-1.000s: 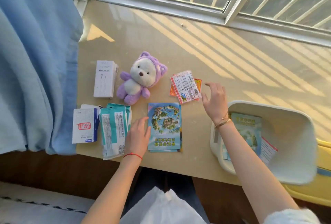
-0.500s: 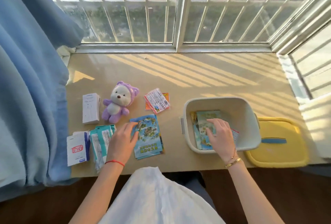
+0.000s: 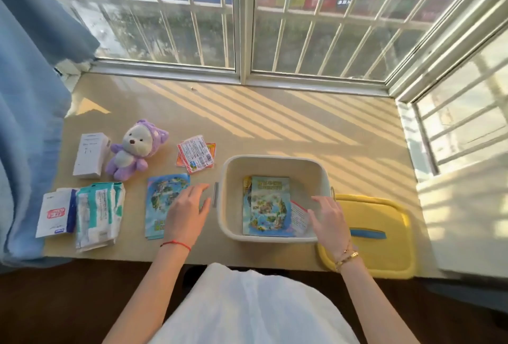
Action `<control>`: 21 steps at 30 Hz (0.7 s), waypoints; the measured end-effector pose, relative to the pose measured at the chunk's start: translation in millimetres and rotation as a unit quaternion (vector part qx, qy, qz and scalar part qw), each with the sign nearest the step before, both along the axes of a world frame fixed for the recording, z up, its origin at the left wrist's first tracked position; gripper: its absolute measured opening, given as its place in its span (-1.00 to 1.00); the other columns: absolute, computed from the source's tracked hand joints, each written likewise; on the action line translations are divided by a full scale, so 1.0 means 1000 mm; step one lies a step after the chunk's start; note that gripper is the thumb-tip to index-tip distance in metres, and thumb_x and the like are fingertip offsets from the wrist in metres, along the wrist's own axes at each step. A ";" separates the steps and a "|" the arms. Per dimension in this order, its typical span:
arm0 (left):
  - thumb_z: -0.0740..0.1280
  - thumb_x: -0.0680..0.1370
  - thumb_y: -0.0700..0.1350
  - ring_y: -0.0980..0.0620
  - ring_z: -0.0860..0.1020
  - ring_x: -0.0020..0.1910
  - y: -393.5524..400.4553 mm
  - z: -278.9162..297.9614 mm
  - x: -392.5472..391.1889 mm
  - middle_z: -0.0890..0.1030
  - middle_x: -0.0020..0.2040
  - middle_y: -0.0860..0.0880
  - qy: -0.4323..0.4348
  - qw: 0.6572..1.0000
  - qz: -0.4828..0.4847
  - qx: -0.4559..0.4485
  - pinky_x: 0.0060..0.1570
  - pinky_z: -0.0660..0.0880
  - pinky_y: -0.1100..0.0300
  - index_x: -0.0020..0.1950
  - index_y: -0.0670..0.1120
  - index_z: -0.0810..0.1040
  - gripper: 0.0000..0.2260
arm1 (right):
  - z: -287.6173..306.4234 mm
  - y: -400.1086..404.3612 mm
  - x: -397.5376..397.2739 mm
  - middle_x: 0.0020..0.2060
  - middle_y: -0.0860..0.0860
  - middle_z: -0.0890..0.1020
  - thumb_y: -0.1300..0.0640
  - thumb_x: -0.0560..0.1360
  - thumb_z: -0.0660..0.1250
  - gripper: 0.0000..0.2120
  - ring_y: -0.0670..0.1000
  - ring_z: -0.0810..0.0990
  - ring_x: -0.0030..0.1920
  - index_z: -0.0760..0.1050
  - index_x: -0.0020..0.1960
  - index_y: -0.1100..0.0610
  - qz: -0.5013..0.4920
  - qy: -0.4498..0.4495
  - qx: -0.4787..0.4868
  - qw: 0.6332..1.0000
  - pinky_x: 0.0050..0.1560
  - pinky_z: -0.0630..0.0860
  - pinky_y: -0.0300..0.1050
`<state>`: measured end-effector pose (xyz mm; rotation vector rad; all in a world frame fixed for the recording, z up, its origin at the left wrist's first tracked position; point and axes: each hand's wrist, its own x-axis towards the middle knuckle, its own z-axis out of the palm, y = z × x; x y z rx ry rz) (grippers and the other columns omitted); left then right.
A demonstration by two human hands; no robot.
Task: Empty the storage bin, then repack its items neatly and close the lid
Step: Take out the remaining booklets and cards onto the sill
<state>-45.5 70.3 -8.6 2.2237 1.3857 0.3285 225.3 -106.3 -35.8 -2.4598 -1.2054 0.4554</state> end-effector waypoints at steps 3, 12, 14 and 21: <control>0.31 0.55 -0.10 -0.06 0.56 0.02 -0.018 -0.015 0.033 0.58 0.10 -0.05 0.020 1.000 0.005 -0.018 -0.05 0.54 0.03 0.24 -0.05 0.49 -0.73 | -0.010 -0.002 0.025 0.18 0.04 0.56 0.15 0.54 0.33 -0.68 0.02 0.47 0.23 0.47 0.27 0.15 0.018 0.017 -0.013 1.000 0.23 0.35 -0.23; 0.31 0.53 0.03 0.06 0.54 0.03 -0.023 -0.103 0.111 0.57 0.14 0.01 0.100 0.987 0.007 -0.128 -0.14 0.45 0.26 0.30 -0.02 0.41 -0.63 | -0.072 0.034 0.054 0.21 0.07 0.52 0.15 0.55 0.30 -0.66 0.05 0.45 0.27 0.43 0.31 0.16 0.057 0.072 -0.064 0.994 0.31 0.37 -0.12; 0.32 0.51 0.10 0.04 0.55 0.02 -0.021 -0.126 0.121 0.54 0.17 -0.01 0.137 0.979 0.011 -0.149 -0.16 0.48 0.22 0.35 -0.03 0.36 -0.54 | -0.091 0.045 0.055 0.22 0.08 0.51 0.15 0.55 0.29 -0.65 0.06 0.46 0.26 0.42 0.32 0.17 0.050 0.080 -0.078 0.992 0.30 0.38 -0.10; 0.41 0.36 0.26 -0.08 0.50 0.11 -0.019 -0.192 0.147 0.44 0.23 -0.10 0.225 0.956 0.038 -0.186 -0.10 0.49 0.08 0.40 -0.10 0.24 -0.24 | -0.153 0.070 0.062 0.25 0.14 0.48 0.14 0.58 0.25 -0.62 0.12 0.45 0.26 0.35 0.36 0.21 0.021 0.122 -0.156 0.980 0.32 0.39 -0.03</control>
